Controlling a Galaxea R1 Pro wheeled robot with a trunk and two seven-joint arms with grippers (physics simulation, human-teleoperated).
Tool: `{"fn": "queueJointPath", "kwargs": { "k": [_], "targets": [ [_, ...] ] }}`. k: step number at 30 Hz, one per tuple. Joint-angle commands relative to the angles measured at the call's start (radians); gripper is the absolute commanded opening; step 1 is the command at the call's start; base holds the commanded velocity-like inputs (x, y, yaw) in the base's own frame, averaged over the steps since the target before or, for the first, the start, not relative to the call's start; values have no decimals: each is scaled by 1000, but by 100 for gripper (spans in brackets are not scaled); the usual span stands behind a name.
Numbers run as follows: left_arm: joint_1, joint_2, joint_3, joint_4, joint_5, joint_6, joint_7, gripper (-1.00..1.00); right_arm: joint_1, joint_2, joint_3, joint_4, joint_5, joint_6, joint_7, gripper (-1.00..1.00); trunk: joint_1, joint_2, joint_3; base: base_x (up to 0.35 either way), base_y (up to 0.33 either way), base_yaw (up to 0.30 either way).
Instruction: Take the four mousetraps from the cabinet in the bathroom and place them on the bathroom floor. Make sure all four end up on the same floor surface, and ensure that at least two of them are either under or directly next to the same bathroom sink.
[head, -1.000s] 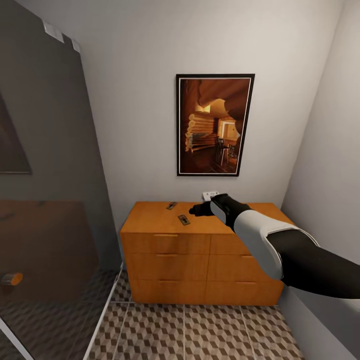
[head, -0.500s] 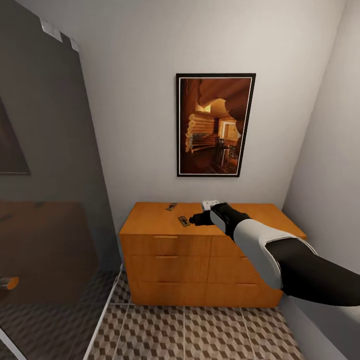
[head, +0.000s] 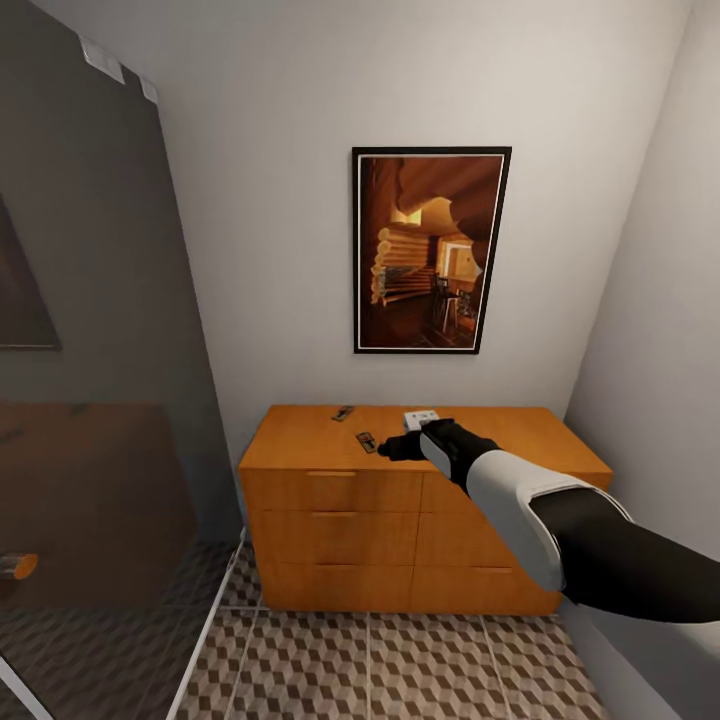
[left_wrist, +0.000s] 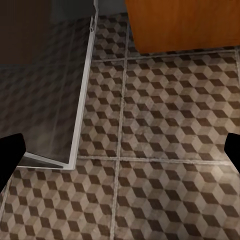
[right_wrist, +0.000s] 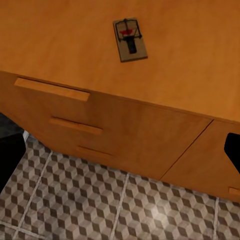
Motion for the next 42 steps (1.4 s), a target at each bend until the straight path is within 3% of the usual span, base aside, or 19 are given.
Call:
{"fn": "queueJointPath", "kwargs": {
  "k": [1, 17, 30, 42],
  "targets": [
    [-1, -1, -9, 4, 7, -5, 2, 100, 1, 0, 8, -1, -7, 4, 1, 100, 0, -1, 0, 5, 0, 0],
    [-1, -1, -8, 4, 7, -5, 2, 100, 5, 0, 8, -1, -6, 0, 2, 100, 0, -1, 0, 148, 0, 0],
    [-1, -1, -8, 4, 7, -5, 2, 100, 5, 0, 8, -4, -3, 0, 81, 100, 0, -1, 0, 114, 0, 0],
    [-1, -1, -8, 4, 7, -5, 2, 100, 5, -1, 8, -4, -3, 0, 90, 100, 0, -1, 0, 21, 0, 0]
  ]
}}
